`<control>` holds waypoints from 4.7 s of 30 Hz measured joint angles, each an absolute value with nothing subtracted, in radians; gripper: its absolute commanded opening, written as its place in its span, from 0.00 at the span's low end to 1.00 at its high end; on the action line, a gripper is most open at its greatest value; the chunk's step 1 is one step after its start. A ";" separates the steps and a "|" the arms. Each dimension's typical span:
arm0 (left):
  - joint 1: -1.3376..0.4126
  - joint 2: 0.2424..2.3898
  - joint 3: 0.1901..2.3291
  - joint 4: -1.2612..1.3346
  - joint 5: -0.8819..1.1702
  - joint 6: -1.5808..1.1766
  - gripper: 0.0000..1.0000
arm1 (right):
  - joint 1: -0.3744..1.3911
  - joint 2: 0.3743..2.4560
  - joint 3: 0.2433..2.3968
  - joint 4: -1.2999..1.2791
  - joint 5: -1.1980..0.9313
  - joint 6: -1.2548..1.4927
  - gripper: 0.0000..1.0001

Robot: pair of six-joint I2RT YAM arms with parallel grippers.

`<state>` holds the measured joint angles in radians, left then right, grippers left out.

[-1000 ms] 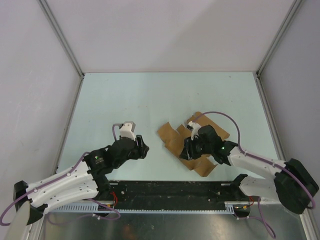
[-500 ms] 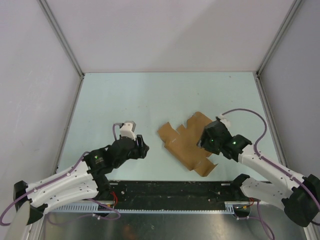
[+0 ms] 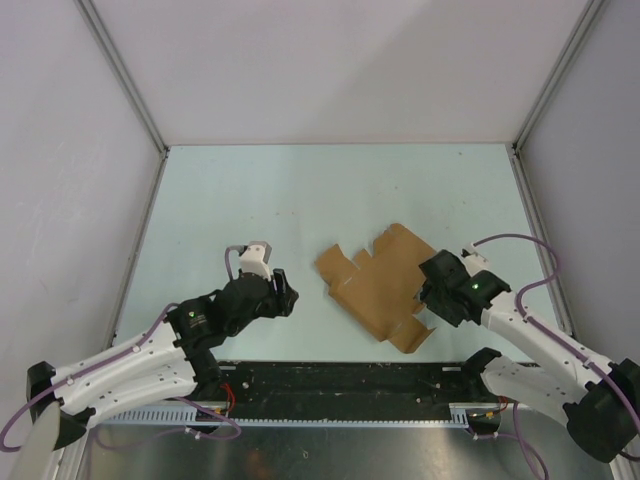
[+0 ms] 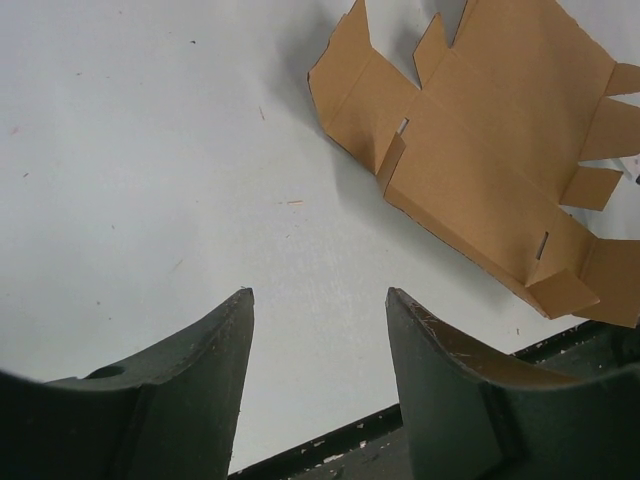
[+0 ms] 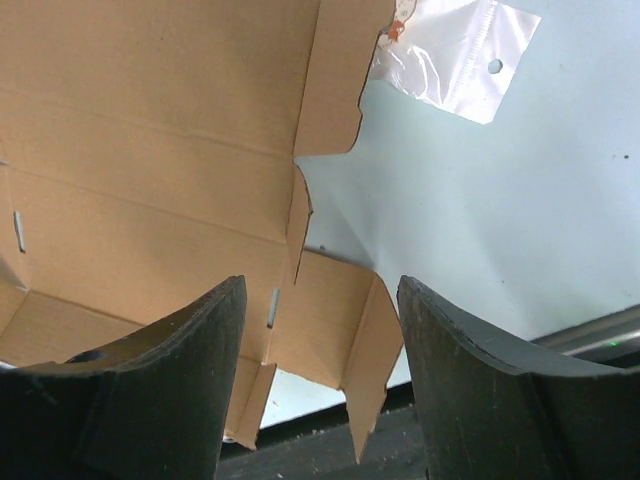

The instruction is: Fold the paper box

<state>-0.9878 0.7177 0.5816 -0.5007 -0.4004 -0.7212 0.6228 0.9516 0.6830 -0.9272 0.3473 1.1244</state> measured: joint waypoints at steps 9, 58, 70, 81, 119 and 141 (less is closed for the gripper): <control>-0.988 0.730 0.588 -0.501 -0.408 -0.706 0.61 | 0.537 0.988 0.602 -0.791 0.285 1.103 0.60; -0.978 0.911 0.740 -0.477 -0.392 -0.520 0.65 | 0.622 1.649 1.081 -0.392 -0.022 0.228 0.52; -0.937 1.240 0.754 -0.167 -0.337 -0.383 0.51 | 0.533 1.517 1.080 -0.511 0.086 0.299 0.49; -0.855 1.411 0.727 0.083 -0.196 -0.356 0.41 | 0.335 1.388 0.937 -0.604 0.147 0.448 0.28; -0.856 1.602 0.717 0.082 -0.178 -0.402 0.39 | 0.463 1.407 0.835 -0.477 -0.159 0.417 0.30; -0.856 1.604 0.717 0.087 -0.179 -0.402 0.38 | 0.532 1.523 0.836 -0.436 -0.121 0.414 0.31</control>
